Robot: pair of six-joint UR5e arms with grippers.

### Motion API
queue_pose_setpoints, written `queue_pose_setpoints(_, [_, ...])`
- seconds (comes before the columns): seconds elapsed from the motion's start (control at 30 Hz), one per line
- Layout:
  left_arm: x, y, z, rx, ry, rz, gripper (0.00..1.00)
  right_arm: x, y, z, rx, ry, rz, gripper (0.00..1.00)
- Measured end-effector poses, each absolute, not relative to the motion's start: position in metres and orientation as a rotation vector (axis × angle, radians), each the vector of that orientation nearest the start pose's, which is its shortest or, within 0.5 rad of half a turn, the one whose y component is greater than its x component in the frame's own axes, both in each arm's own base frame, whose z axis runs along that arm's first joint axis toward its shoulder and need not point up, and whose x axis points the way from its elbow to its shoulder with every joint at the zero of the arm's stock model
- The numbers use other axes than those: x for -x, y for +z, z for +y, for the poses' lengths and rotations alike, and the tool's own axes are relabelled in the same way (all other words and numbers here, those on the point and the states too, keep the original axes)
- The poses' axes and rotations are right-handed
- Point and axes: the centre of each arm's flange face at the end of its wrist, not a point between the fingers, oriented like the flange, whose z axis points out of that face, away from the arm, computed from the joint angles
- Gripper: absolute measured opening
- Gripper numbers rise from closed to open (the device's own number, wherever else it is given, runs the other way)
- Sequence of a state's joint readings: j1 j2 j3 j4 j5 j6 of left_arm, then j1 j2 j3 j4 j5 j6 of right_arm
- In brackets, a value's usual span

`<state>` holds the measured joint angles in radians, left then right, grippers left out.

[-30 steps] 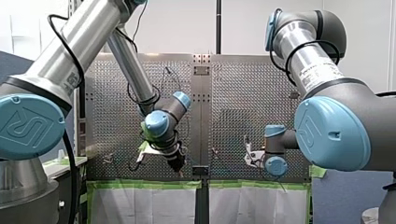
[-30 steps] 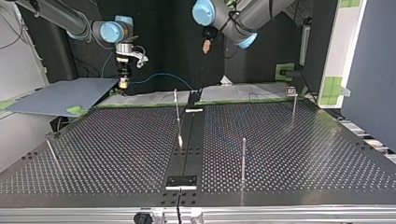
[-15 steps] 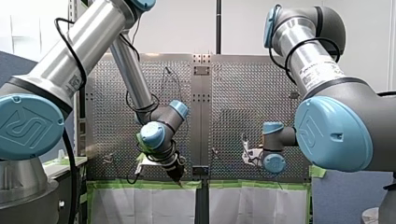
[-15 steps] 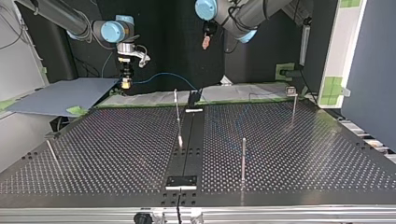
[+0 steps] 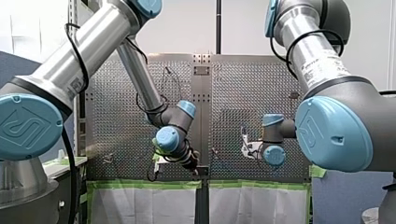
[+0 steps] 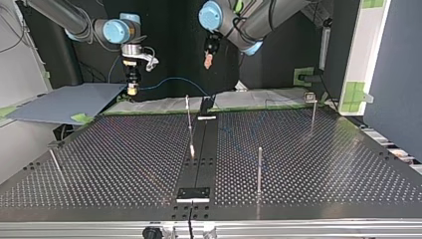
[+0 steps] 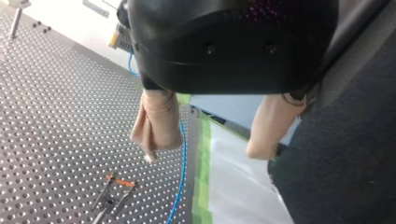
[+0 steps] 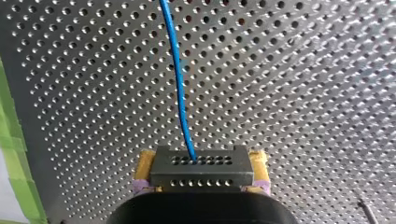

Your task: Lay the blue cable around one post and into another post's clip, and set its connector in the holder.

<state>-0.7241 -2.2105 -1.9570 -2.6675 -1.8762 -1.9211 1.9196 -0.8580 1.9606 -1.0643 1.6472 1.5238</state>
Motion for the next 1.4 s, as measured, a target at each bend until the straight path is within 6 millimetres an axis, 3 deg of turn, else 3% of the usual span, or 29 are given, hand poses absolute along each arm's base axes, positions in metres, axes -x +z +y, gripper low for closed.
queue_pose_setpoints(0.33, [-0.308,0.013,-0.430,-0.169,-0.381,2.030,1.00,-0.307,0.047,-0.468,-1.487,1.331,-1.048,0.00])
queue_pose_setpoints(0.67, [-0.325,0.027,-0.463,-0.126,-0.480,1.918,1.00,-0.309,0.047,-0.468,-1.505,1.350,-1.043,0.00])
queue_pose_setpoints(0.9, [-0.330,0.023,-0.477,-0.088,-0.520,1.870,1.00,-0.312,0.049,-0.466,-1.510,1.352,-1.029,0.00])
queue_pose_setpoints(1.1, [-0.332,0.008,-0.489,-0.053,-0.551,1.843,1.00,-0.316,0.053,-0.465,-1.521,1.373,-1.006,0.00])
queue_pose_setpoints(1.4, [-0.338,-0.023,-0.488,-0.023,-0.546,1.818,1.00,-0.326,0.070,-0.461,-1.524,1.407,-0.980,0.00])
